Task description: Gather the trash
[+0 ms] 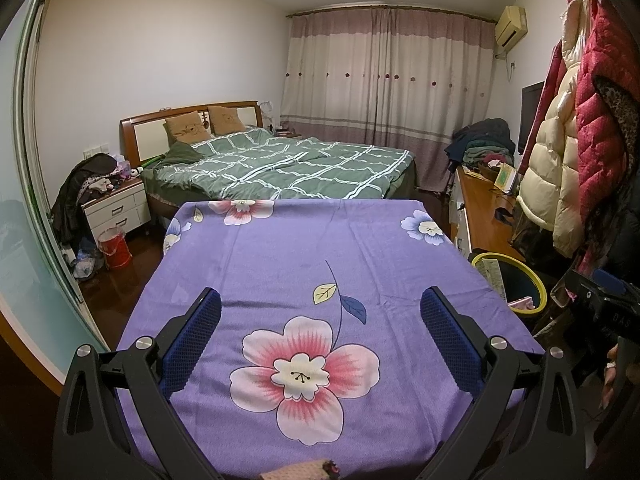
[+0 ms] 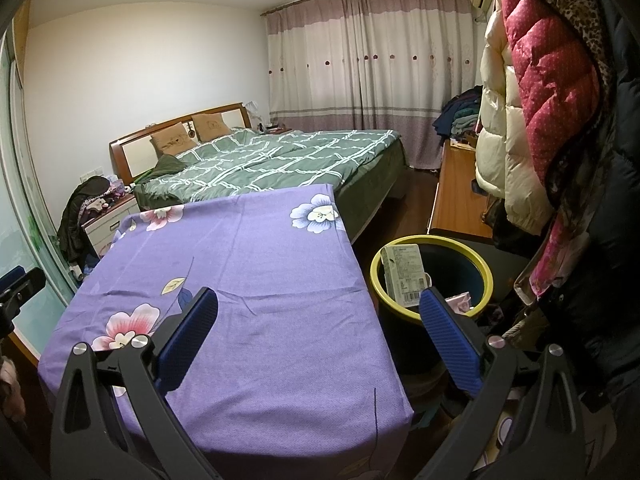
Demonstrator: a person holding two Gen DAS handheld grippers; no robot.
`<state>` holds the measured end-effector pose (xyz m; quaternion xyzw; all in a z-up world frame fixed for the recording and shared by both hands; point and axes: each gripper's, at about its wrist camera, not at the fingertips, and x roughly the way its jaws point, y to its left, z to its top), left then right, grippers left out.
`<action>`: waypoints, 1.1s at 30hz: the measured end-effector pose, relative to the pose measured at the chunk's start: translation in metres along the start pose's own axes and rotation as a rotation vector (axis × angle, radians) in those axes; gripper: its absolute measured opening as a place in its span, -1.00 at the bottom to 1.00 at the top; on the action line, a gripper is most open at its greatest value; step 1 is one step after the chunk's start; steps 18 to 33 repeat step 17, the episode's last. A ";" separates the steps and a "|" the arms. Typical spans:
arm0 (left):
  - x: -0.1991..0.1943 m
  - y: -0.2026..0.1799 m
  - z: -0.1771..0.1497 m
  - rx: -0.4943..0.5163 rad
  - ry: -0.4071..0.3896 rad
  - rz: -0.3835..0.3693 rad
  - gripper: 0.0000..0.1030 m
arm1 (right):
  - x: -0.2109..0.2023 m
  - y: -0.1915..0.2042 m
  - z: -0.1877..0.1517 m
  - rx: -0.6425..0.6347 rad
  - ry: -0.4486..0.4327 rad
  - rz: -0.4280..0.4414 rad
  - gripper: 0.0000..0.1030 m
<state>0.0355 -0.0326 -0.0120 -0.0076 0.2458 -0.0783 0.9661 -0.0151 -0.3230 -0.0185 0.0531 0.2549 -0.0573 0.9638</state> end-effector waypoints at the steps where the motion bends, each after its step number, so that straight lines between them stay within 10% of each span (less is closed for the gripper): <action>1: 0.002 0.001 0.001 -0.001 0.004 0.000 0.91 | 0.000 0.000 0.000 0.000 0.001 -0.001 0.87; 10: 0.024 0.003 0.009 0.016 0.026 -0.009 0.91 | 0.020 -0.002 0.010 -0.007 0.018 0.014 0.87; 17: 0.128 0.040 0.039 -0.021 0.116 0.055 0.91 | 0.121 0.016 0.041 -0.028 0.089 0.058 0.87; 33: 0.128 0.040 0.039 -0.021 0.116 0.055 0.91 | 0.121 0.016 0.041 -0.028 0.089 0.058 0.87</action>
